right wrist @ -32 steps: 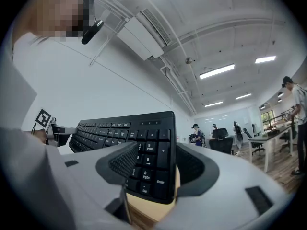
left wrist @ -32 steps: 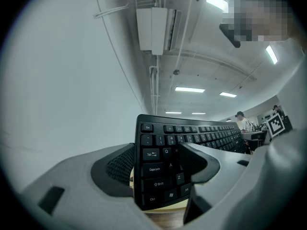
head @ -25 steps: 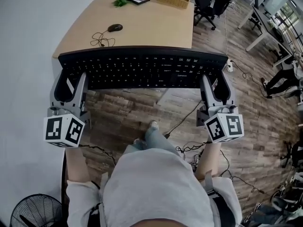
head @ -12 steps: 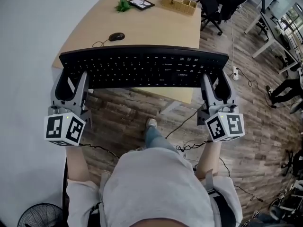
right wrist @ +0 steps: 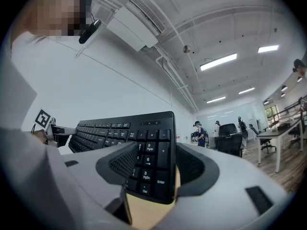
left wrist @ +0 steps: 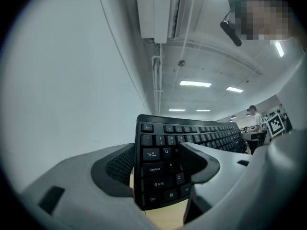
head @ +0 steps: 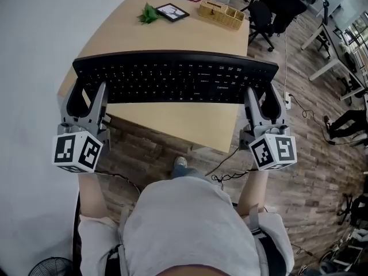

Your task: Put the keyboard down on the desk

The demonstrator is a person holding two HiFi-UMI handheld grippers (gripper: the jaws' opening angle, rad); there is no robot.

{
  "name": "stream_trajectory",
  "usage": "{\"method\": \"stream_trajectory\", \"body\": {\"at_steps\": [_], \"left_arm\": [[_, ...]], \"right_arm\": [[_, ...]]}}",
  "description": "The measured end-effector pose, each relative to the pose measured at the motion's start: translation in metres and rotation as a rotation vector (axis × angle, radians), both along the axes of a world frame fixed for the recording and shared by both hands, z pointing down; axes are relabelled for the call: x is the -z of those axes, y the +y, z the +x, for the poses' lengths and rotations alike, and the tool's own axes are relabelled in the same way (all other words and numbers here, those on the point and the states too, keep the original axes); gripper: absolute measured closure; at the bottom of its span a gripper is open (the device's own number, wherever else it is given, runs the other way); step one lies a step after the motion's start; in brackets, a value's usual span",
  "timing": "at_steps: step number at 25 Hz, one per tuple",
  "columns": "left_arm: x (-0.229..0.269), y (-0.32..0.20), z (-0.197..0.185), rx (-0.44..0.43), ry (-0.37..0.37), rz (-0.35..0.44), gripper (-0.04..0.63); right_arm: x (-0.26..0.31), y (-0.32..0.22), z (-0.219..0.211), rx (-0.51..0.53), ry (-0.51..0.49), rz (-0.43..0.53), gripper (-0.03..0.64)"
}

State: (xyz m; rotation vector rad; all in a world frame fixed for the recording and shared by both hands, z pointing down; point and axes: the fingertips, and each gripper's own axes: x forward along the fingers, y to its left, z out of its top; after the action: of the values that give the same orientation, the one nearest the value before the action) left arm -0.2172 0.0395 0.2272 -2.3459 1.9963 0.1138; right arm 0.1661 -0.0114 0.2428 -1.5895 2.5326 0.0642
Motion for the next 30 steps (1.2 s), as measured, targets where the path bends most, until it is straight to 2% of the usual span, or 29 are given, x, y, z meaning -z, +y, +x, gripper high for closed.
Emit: {"method": "stream_trajectory", "body": {"at_steps": [5, 8, 17, 23, 30], "left_arm": [[0.002, -0.097, 0.008, -0.005, 0.005, -0.016, 0.33], [-0.004, -0.129, 0.011, -0.004, 0.012, -0.025, 0.33], [-0.033, -0.189, -0.006, -0.034, 0.031, -0.115, 0.33], [-0.067, -0.245, -0.027, -0.096, 0.036, -0.193, 0.33], [-0.1, -0.285, -0.025, -0.168, 0.038, -0.286, 0.33]], "right_arm": [[0.003, -0.095, 0.008, -0.001, 0.008, -0.008, 0.376], [0.0, -0.127, 0.012, -0.005, 0.01, -0.019, 0.377], [-0.025, -0.175, -0.004, -0.037, 0.026, -0.094, 0.376], [-0.059, -0.205, -0.024, -0.1, 0.029, -0.166, 0.377], [-0.088, -0.217, -0.022, -0.169, 0.035, -0.26, 0.377]]}}
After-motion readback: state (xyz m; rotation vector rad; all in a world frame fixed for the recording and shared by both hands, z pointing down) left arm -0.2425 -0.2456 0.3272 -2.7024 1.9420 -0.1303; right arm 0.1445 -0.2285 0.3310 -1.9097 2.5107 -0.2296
